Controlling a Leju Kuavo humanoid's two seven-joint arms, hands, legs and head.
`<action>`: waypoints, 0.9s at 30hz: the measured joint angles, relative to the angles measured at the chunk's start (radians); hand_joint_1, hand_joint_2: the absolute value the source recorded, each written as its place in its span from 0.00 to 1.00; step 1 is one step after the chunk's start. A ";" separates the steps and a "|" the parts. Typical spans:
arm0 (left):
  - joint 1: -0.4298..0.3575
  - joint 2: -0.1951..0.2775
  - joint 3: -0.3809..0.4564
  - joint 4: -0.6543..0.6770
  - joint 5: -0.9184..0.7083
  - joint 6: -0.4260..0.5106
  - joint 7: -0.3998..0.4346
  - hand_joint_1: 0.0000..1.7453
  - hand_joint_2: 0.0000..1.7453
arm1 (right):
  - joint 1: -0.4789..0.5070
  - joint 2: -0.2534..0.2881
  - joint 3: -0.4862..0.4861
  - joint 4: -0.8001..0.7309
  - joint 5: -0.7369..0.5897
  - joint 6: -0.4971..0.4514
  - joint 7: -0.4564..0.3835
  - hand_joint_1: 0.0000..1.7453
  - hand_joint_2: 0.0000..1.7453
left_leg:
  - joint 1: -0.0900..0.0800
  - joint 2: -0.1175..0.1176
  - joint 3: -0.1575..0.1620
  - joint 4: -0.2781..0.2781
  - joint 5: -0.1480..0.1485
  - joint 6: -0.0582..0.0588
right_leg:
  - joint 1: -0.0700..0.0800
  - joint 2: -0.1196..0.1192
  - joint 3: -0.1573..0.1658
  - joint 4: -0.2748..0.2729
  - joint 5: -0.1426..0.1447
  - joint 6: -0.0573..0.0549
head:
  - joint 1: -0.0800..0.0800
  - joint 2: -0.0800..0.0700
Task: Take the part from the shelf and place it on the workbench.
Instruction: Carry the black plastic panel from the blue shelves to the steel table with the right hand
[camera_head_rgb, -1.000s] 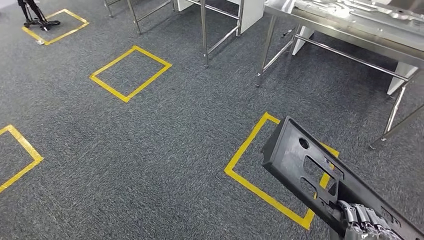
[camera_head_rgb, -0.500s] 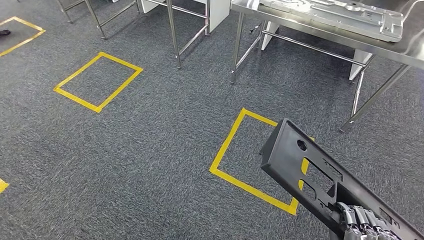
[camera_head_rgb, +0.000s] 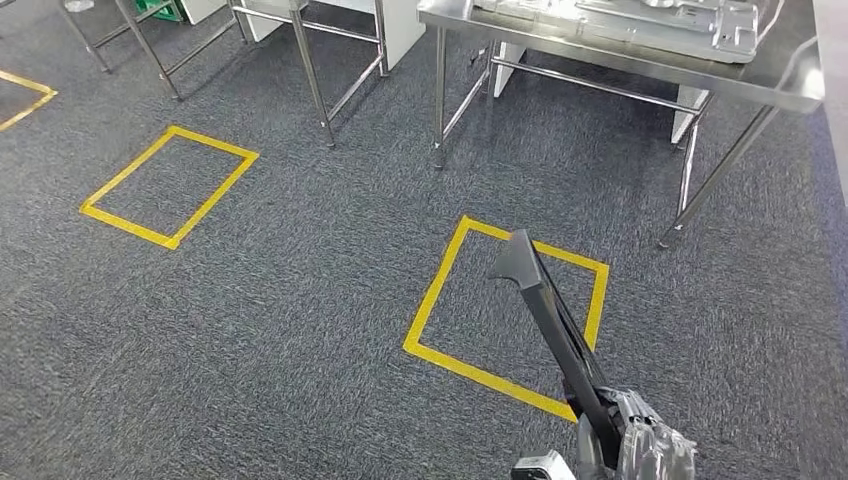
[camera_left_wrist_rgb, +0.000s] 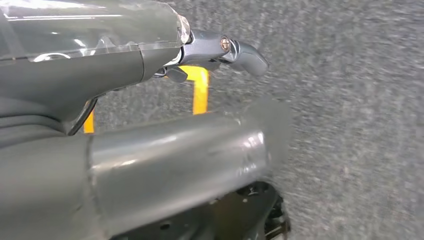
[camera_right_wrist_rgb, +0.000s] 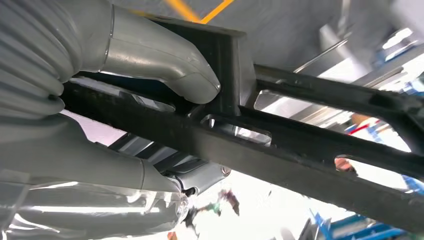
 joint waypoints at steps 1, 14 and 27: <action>0.001 0.001 0.000 0.000 -0.002 0.000 0.000 0.00 0.00 | -0.004 0.000 0.009 0.007 -0.010 0.002 -0.003 1.00 1.00 | 0.000 -0.005 -0.043 0.074 -0.027 -0.001 | 0.002 0.001 0.007 0.000 -0.006 -0.006 | -0.002 0.000; 0.012 0.002 0.003 0.000 -0.009 0.006 0.010 0.00 0.00 | -0.001 0.001 0.012 0.045 -0.069 0.013 -0.044 1.00 1.00 | -0.004 -0.016 -0.040 -0.083 0.107 0.047 | 0.009 0.022 0.060 0.075 -0.071 0.036 | -0.001 0.000; 0.008 0.000 0.004 0.000 -0.009 0.008 0.010 0.00 0.00 | 0.010 0.006 0.007 0.060 -0.067 0.026 -0.060 1.00 1.00 | 0.000 -0.013 0.102 -0.098 0.008 0.009 | 0.008 0.003 -0.089 0.048 0.031 0.019 | 0.006 0.000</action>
